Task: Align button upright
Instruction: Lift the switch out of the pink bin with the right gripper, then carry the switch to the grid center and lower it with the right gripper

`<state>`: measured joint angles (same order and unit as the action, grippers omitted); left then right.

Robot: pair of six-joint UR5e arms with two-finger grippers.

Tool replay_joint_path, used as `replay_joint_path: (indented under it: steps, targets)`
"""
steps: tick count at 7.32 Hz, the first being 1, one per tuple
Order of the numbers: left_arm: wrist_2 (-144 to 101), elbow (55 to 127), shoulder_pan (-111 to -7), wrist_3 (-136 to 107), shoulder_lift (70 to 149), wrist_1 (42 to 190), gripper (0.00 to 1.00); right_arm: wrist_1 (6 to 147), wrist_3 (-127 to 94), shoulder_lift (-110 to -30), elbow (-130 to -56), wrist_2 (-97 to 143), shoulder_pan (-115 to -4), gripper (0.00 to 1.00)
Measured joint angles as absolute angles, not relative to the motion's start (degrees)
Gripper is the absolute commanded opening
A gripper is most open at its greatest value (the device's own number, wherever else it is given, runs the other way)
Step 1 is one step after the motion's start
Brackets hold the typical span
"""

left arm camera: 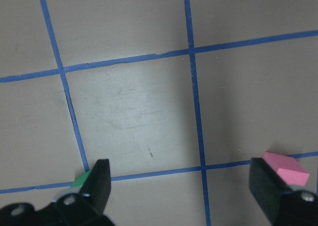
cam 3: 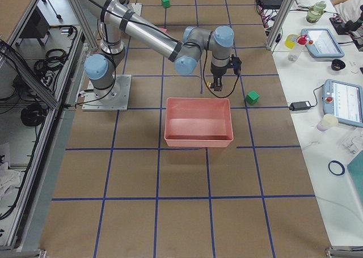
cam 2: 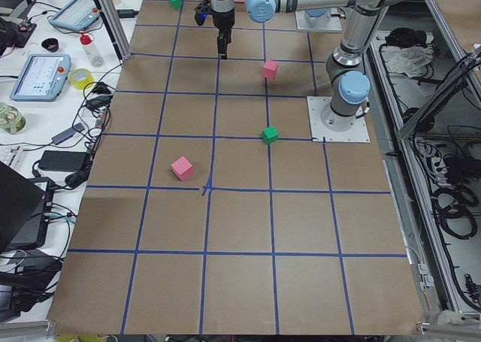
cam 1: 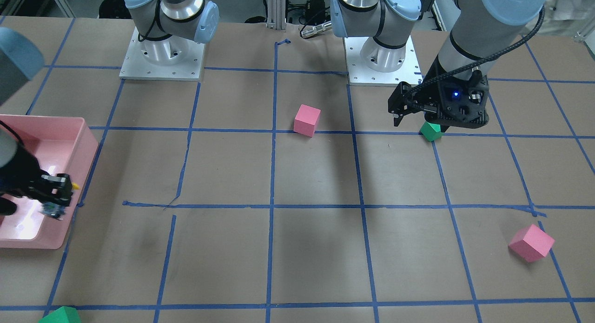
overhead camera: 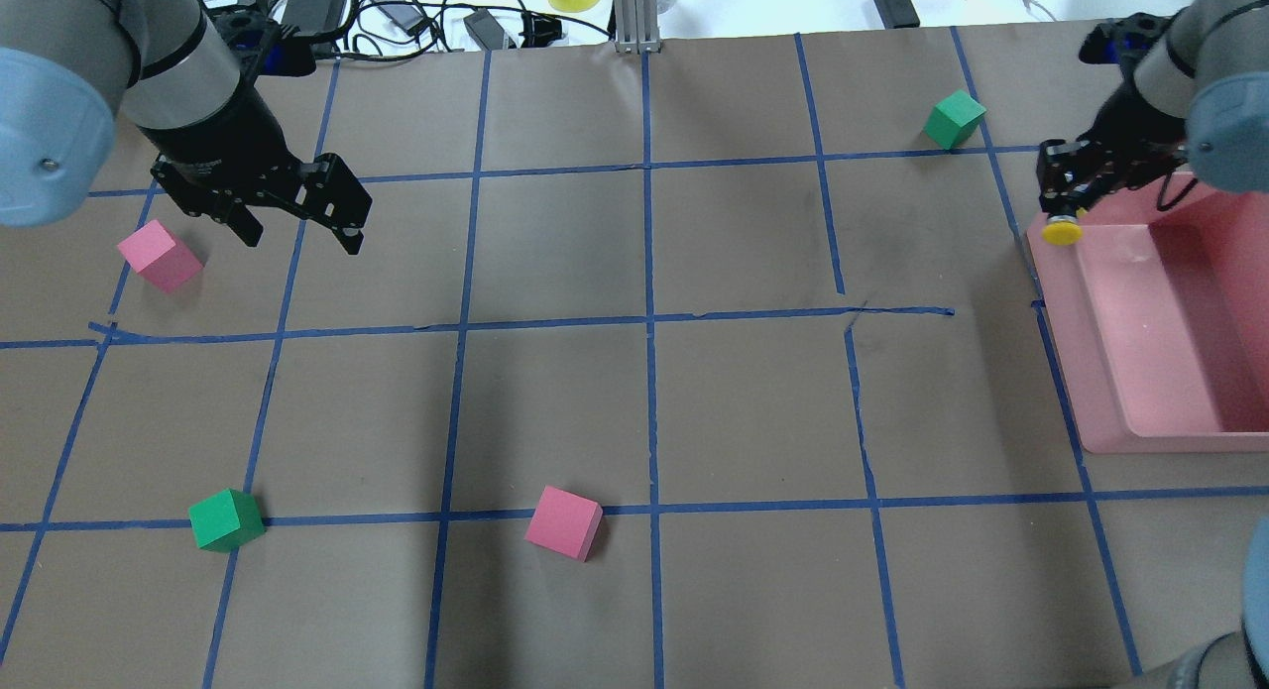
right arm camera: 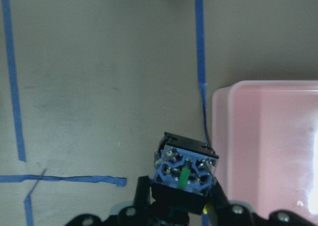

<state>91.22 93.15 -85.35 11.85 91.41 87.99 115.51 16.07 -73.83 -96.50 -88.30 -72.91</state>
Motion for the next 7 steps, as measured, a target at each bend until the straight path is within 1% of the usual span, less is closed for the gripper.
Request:
replay_joint_path:
  steps: [2,4,7]
  targets:
    - [91.15,93.16,-85.35,11.86,91.61,88.00,1.00,115.85,7.33,-73.15,-96.20,-88.05,-85.30,0.00]
    - [91.20,93.19,-85.35,12.03,91.66,88.05,1.00,119.20,0.97,-69.62,-95.54,-86.22,-97.39,0.00]
    - [91.21,93.54,-85.37,13.09,91.69,88.01,1.00,124.23,-2.93,-64.34,-95.21,-82.77,-108.46,0.00]
